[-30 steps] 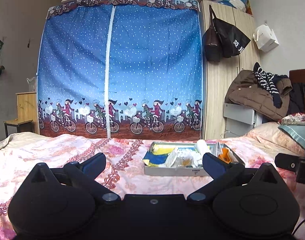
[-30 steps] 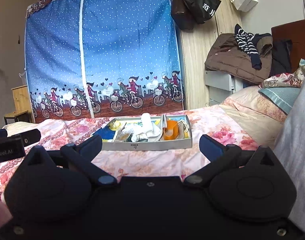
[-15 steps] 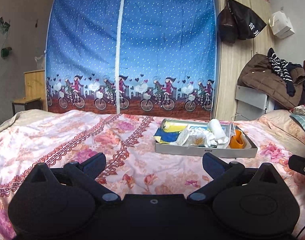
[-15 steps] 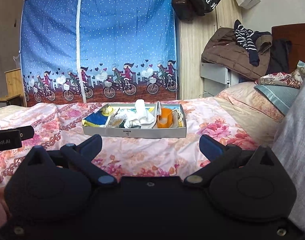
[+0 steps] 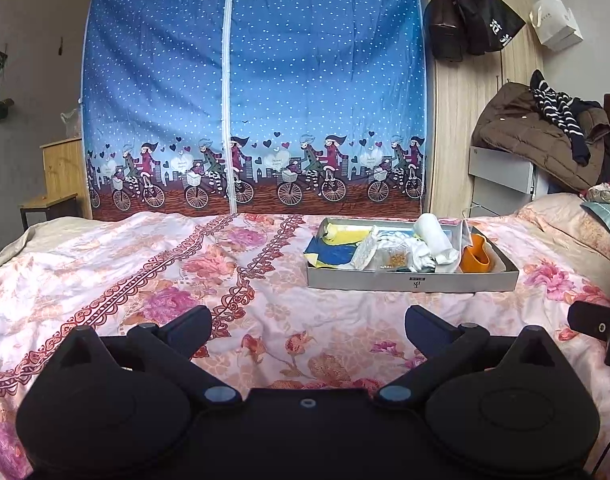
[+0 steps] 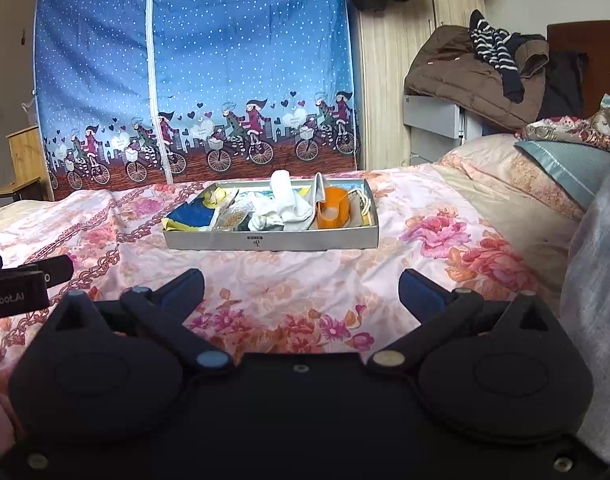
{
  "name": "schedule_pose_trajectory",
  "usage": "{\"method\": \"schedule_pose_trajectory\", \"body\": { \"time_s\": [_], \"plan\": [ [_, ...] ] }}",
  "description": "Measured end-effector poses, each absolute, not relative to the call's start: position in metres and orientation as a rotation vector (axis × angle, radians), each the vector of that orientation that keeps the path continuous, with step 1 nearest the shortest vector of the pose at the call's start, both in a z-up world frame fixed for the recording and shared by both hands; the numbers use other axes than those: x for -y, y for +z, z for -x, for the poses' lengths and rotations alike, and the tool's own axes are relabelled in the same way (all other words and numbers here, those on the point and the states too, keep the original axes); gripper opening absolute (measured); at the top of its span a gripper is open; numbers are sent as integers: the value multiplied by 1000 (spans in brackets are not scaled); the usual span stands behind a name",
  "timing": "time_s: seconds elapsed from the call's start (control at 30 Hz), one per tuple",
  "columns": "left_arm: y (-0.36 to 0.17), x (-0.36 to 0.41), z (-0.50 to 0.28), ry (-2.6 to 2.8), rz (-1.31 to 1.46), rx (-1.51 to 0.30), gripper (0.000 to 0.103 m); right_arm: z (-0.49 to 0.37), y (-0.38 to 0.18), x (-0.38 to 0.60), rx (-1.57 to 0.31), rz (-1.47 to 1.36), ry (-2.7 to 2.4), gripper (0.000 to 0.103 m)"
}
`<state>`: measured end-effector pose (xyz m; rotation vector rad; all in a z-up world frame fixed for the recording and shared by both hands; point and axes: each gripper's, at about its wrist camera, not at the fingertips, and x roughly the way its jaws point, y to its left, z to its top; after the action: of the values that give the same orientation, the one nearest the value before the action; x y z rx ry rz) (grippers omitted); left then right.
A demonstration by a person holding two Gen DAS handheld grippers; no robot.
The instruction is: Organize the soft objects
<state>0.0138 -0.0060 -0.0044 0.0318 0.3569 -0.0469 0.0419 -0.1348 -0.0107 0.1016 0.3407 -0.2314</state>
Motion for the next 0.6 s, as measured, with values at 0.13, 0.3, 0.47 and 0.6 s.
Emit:
{"method": "schedule_pose_trajectory", "body": {
  "time_s": [0.13, 0.3, 0.47, 0.6],
  "plan": [
    [-5, 9, -15, -51, -46, -358, 102, -44, -13, 135, -353, -118, -224, 103],
    [-9, 8, -21, -41, -38, -390, 102, -49, -17, 132, -388, -109, -224, 103],
    [-11, 6, -25, -32, -23, -405, 102, -47, -16, 123, -398, -60, -196, 103],
    [-11, 6, -26, -32, -24, -408, 102, -48, -16, 117, -410, -32, -190, 103]
  ]
}}
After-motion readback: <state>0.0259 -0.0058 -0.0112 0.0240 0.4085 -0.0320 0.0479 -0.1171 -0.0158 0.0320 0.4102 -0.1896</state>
